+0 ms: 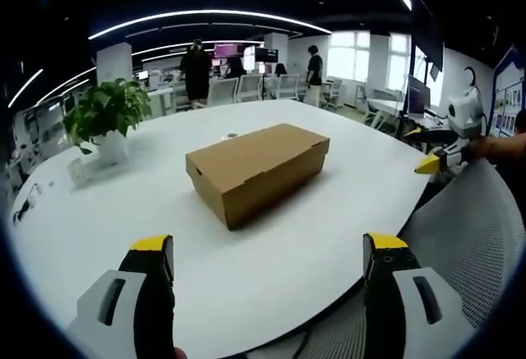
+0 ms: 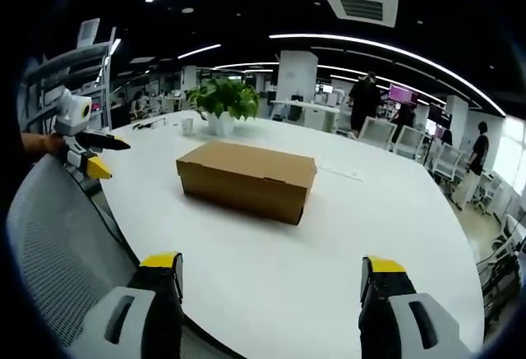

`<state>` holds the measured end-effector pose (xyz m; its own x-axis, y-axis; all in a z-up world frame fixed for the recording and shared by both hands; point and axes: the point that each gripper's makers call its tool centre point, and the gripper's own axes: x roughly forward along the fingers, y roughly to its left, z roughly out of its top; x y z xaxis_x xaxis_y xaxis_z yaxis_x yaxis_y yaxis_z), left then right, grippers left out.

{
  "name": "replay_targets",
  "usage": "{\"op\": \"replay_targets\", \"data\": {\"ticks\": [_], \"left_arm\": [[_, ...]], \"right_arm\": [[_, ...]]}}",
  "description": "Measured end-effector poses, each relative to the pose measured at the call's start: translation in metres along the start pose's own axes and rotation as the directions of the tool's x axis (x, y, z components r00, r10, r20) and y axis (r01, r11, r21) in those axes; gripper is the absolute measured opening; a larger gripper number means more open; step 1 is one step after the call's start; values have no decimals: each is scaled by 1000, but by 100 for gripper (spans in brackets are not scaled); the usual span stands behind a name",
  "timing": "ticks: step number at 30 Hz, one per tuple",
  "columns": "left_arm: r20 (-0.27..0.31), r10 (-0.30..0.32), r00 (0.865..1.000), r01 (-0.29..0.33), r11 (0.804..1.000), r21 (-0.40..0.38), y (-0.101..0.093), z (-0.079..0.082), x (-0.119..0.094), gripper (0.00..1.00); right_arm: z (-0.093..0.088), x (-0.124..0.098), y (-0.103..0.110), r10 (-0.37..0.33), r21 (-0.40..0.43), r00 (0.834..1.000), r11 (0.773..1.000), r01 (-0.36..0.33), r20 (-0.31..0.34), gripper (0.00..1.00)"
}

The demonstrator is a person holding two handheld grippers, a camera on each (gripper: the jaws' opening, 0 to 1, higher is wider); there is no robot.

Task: Operate the shoe box by opening the lid, removing the specified soft item, and placing it in the target area until the item is outside and the box remains undamaged.

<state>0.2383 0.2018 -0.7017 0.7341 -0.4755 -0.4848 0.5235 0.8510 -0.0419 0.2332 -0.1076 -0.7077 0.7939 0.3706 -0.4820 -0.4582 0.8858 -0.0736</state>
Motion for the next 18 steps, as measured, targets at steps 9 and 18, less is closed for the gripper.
{"op": "replay_targets", "data": {"ticks": [9, 18], "left_arm": [[-20, 8, 1000, -7, 1000, 11, 1, -1, -1, 99], [-46, 23, 999, -23, 1000, 6, 5, 1, 0, 100]], "right_arm": [[1, -1, -1, -8, -1, 1000, 1000, 8, -18, 88], [1, 0, -1, -8, -3, 998, 1000, 8, -54, 86]]}}
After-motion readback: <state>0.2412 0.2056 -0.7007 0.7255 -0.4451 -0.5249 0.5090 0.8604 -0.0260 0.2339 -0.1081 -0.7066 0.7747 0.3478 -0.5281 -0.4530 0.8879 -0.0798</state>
